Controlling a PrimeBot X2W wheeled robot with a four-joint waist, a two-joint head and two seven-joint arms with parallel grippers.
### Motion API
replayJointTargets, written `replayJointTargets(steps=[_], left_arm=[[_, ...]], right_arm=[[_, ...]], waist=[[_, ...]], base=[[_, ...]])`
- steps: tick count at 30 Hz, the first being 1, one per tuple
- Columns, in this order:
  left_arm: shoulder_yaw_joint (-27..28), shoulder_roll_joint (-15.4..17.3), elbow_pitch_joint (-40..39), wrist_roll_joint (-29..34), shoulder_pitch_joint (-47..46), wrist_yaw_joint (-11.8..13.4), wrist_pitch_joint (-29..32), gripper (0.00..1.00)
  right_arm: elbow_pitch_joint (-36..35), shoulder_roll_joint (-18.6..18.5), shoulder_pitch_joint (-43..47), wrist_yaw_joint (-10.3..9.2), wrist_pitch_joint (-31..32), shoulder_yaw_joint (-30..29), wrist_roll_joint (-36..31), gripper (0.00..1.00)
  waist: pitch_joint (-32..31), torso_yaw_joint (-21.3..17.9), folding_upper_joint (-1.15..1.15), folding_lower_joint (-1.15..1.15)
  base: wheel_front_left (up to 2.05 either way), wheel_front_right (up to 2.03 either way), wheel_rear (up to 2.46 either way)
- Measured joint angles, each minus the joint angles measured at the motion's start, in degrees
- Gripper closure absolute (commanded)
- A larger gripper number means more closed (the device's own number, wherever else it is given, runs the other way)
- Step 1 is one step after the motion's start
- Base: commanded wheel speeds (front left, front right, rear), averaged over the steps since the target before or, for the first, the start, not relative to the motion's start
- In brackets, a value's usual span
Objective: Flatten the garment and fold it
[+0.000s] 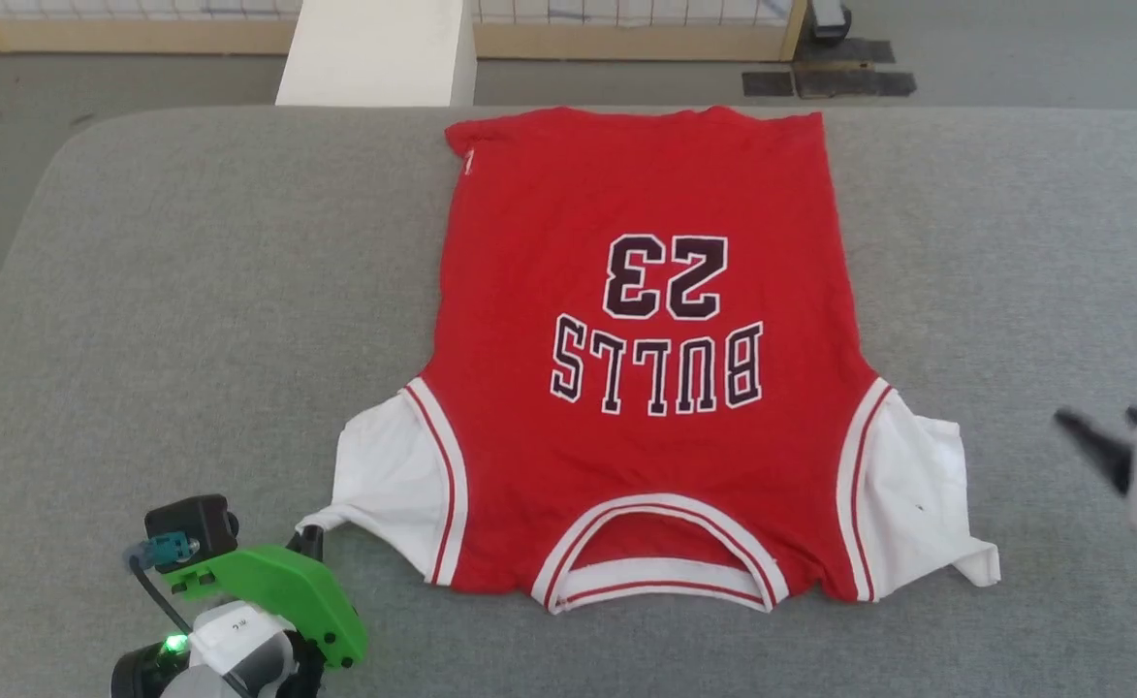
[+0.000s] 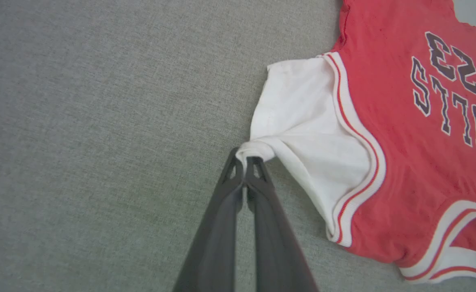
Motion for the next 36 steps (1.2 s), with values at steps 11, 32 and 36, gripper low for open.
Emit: replayJointTargets(steps=[11, 32, 36], left_arm=[[-0.05, 0.01, -2.27, 0.0, 0.18, 0.22, -1.1, 1.0], [-5.32, -4.71, -16.8, 2.61, -6.64, 0.31, -6.66, 1.0], [-6.65, -5.89, -19.07, 2.63, -7.45, -0.26, -7.76, 1.0]], right_arm=[[-5.21, 10.22, -2.49, -0.01, -21.18, -9.34, -0.46, 0.0], [15.45, -0.43, -43.45, -0.01, -19.36, 2.01, -8.27, 0.0], [18.84, -3.19, -51.36, 0.0, -13.06, 3.54, -10.66, 0.0]], waist=[[0.38, -0.19, 0.0, 0.0], [19.99, 6.14, 0.0, 0.02], [24.8, 8.52, 0.0, 0.02]], base=[[0.0, 0.0, 0.0], [0.0, 0.0, 0.0], [0.0, 0.0, 0.0]])
